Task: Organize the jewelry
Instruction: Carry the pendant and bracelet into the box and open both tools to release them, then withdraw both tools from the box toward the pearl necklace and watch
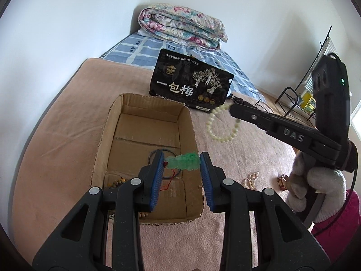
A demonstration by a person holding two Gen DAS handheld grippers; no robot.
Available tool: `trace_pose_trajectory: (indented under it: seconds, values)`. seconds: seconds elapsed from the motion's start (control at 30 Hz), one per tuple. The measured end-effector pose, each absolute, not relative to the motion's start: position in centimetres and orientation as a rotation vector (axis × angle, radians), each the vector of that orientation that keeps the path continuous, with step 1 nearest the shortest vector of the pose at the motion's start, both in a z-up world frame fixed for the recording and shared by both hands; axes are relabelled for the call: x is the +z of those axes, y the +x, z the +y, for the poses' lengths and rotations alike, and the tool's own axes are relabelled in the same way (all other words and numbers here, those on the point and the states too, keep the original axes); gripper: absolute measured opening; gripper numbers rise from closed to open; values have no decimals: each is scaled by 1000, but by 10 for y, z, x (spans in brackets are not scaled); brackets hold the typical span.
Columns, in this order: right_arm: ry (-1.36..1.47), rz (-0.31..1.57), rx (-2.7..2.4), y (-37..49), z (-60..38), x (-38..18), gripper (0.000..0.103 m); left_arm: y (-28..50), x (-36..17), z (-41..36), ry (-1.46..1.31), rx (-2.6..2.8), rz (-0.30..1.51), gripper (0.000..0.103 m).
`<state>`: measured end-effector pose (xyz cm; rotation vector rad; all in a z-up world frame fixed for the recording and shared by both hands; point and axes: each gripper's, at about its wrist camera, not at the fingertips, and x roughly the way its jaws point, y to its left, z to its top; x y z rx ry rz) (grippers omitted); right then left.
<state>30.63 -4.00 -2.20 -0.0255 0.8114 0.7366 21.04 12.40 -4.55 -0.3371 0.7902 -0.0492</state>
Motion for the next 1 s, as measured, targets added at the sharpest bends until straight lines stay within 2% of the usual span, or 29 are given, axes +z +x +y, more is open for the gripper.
trace_pose_trajectory:
  seconds: [0.53,0.6,0.63,0.67,0.7,0.8,1.0]
  values:
    - [-41,870,743,335,-6,-56,6,216,-56,117,-336,-55,836,32]
    - [-34,868,747,337,-5,-56,8,217,-55,117,-340,-50,836,32]
    - [-29,863,745,337,-5,-55,13,217,-55,117,-342,-44,833,32]
    - [-23,858,742,337,-5,-54,28,217,-55,117,-345,-37,836,32]
    - [-15,852,740,337,-6,-52,34,218,-55,117,-349,-35,841,33]
    - [-13,840,734,336,-7,-46,35,217,-54,117,-352,-29,838,40]
    - [-31,823,704,331,-16,-36,35,215,-52,115,-348,-36,833,41]
